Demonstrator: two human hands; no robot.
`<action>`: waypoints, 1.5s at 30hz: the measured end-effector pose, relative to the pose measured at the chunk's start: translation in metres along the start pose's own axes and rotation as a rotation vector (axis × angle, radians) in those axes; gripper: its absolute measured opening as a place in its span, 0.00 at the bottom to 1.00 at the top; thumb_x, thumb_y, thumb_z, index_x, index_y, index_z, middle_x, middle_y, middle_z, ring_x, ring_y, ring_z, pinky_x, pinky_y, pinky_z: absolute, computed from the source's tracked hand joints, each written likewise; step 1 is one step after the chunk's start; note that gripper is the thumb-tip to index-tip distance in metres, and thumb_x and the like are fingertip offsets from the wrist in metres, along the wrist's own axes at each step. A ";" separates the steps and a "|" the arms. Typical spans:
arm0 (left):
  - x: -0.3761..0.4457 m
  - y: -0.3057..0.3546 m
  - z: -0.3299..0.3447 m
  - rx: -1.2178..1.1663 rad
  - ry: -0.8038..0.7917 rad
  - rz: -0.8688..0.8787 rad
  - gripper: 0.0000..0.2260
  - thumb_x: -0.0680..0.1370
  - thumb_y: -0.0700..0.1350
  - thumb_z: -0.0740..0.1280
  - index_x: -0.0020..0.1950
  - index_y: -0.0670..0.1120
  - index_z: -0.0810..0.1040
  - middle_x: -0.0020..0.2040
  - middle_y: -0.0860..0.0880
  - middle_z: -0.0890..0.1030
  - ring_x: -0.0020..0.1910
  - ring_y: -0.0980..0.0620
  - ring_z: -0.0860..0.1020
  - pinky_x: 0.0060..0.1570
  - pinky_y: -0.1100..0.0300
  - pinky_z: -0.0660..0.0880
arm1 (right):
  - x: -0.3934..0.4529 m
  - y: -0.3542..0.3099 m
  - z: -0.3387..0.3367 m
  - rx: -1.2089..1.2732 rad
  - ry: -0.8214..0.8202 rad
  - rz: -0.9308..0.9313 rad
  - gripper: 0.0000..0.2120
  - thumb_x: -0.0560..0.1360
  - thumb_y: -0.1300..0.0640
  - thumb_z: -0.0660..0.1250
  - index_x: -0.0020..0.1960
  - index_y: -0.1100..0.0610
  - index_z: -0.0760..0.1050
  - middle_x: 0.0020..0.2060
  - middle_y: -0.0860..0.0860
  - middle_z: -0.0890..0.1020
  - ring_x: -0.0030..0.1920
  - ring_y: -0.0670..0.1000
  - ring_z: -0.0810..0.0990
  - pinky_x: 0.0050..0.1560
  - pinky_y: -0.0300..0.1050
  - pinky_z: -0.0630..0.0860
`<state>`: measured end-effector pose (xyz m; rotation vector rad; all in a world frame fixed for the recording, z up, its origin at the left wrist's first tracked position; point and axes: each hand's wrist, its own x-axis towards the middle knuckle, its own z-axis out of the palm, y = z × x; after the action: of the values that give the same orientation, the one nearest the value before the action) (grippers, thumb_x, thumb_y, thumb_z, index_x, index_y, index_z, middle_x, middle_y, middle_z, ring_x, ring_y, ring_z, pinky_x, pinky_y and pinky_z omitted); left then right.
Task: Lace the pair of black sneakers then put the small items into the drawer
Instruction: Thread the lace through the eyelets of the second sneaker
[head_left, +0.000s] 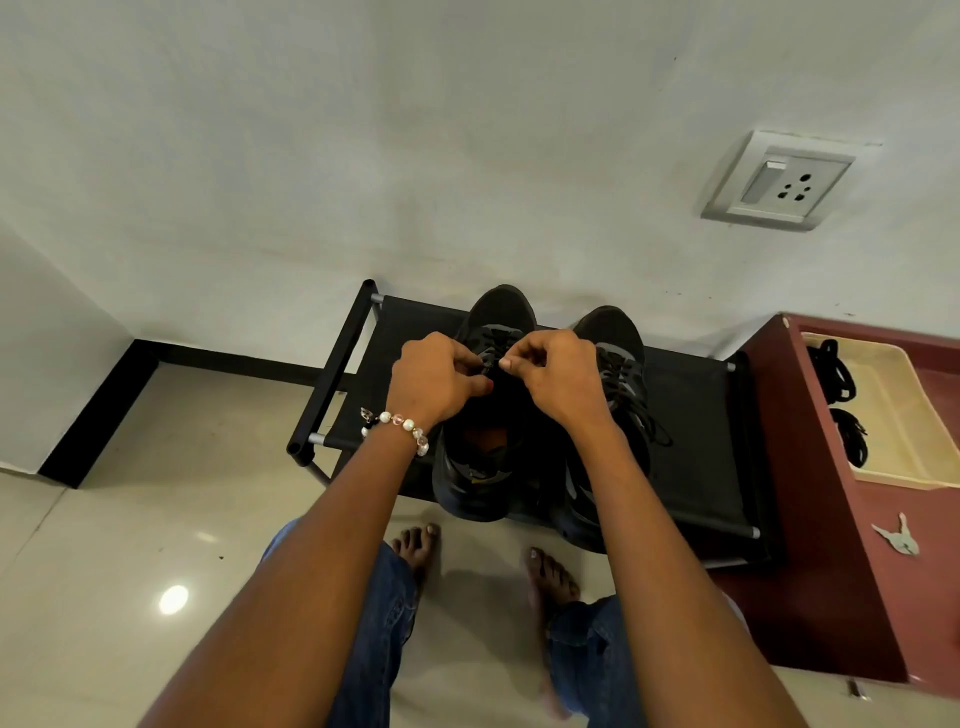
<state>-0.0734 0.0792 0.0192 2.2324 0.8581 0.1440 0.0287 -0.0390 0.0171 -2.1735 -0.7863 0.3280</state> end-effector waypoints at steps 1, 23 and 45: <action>0.000 0.000 0.000 -0.010 -0.007 -0.005 0.15 0.72 0.49 0.75 0.57 0.48 0.83 0.51 0.49 0.84 0.49 0.53 0.81 0.50 0.61 0.77 | 0.000 0.000 0.001 -0.007 0.002 0.005 0.03 0.74 0.58 0.73 0.43 0.58 0.83 0.35 0.48 0.81 0.36 0.41 0.77 0.39 0.32 0.70; 0.015 -0.017 0.001 -0.355 -0.064 -0.177 0.08 0.74 0.45 0.71 0.52 0.51 0.85 0.44 0.50 0.84 0.45 0.51 0.82 0.45 0.54 0.82 | 0.004 -0.003 0.039 -0.018 0.090 0.116 0.05 0.74 0.58 0.72 0.40 0.57 0.83 0.36 0.51 0.83 0.40 0.50 0.81 0.44 0.43 0.77; 0.013 -0.013 -0.004 -0.409 -0.146 -0.154 0.11 0.76 0.43 0.70 0.57 0.49 0.83 0.47 0.48 0.83 0.47 0.51 0.80 0.35 0.66 0.77 | 0.004 0.000 0.038 0.102 0.068 0.173 0.05 0.75 0.59 0.71 0.41 0.58 0.82 0.37 0.52 0.83 0.42 0.49 0.82 0.49 0.50 0.81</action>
<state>-0.0717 0.0964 0.0109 1.7678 0.8330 0.0741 0.0137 -0.0136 -0.0076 -2.1485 -0.5335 0.3719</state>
